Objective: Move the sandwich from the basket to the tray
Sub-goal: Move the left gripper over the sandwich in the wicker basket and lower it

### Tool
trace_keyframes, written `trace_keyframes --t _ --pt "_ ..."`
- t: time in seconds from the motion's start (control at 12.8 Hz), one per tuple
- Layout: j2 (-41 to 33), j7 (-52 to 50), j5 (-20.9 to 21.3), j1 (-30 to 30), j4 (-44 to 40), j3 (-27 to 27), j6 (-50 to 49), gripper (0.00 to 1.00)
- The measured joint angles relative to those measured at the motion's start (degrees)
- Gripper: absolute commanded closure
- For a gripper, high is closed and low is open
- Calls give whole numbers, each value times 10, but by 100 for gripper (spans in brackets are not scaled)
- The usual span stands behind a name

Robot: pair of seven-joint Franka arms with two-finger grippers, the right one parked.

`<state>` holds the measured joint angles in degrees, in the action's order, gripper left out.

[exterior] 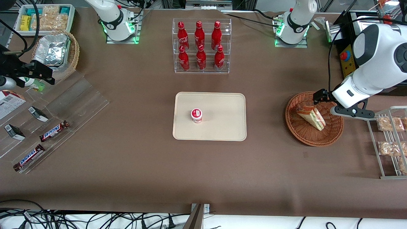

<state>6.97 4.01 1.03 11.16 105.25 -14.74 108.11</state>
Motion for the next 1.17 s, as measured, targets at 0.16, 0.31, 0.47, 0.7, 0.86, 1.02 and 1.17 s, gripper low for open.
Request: trace_keyframes --t 0.16,0.31,0.47,0.7,0.86,1.02,1.17 --pt "19 -2 -1 0 -42 0 -46 0" --pt "38 -10 -1 0 -67 -1 -60 0" --pt "52 -30 2 -3 -73 -6 -60 0" --pt "66 -58 9 -5 -74 -6 -55 0" --pt "72 -117 10 0 -74 -4 -46 0" --pt "78 -205 10 12 -67 -3 -14 0" --pt "80 -298 11 19 -35 -3 37 0"
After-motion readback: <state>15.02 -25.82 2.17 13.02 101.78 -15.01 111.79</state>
